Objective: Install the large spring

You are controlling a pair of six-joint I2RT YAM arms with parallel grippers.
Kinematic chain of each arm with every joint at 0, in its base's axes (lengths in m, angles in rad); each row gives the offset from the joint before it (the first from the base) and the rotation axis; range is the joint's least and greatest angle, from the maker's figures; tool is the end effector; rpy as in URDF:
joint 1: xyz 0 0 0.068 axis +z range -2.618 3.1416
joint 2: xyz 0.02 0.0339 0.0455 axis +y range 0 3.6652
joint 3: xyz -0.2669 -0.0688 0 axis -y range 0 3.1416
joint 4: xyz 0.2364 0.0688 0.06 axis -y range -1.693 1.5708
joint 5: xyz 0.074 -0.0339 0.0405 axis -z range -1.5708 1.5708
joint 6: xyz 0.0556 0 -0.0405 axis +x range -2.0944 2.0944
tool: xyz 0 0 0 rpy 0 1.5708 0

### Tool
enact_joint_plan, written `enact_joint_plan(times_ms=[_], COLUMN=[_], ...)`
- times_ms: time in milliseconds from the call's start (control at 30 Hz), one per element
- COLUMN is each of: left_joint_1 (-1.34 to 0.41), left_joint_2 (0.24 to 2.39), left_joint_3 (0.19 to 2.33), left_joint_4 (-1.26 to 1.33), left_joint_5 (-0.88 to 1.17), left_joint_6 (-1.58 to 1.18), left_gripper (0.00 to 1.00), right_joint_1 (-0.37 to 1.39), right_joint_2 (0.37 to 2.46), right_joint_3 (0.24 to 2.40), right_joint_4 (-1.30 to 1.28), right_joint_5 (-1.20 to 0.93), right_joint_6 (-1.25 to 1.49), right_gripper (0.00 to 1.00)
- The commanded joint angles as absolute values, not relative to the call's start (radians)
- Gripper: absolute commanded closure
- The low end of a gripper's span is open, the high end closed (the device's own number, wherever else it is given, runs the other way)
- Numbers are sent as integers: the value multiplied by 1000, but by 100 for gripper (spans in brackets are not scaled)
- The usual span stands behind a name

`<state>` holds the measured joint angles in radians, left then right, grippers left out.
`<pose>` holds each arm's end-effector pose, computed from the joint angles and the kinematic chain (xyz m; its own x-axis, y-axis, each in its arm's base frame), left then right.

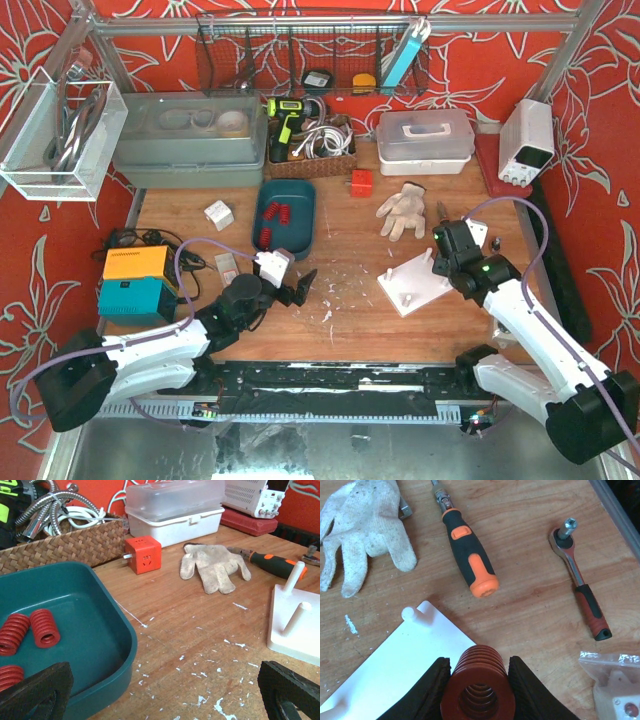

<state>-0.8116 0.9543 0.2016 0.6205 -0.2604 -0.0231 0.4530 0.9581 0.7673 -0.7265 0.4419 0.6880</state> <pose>0.1521 -0.1395 0.1966 -0.1028 0.0760 -0.9918 0.5230 0.8522 0.0110 0.1772 0.0598 0.2473 -0.6543 0.3199 -0.6853 0.3283 0.9364 0.1238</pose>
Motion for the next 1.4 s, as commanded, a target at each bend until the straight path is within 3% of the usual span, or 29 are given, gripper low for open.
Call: enact_joint_plan(times_ms=[0,667,1233,1367], left_joint_1=[-813,-813,-813,-813], left_joint_2=[948,964,964,962], left_joint_3=[215,218,217,216], left_joint_4=[629,627,629,627], left_joint_5=[-250,-242,-250,-252], left_joint_6=[-15,-12,-5,-3], left_gripper=[0,0,0,0], right_joint_1=[439,420,394,388], right_joint_2=[929,944,984,1013], right_joint_3=[753,728,641,623], right_joint_4=[-745,-754,-605,-578], right_joint_5=[394,386,320,322], right_joint_6=[721,765,753,762], right_gripper=[100,100,100,90])
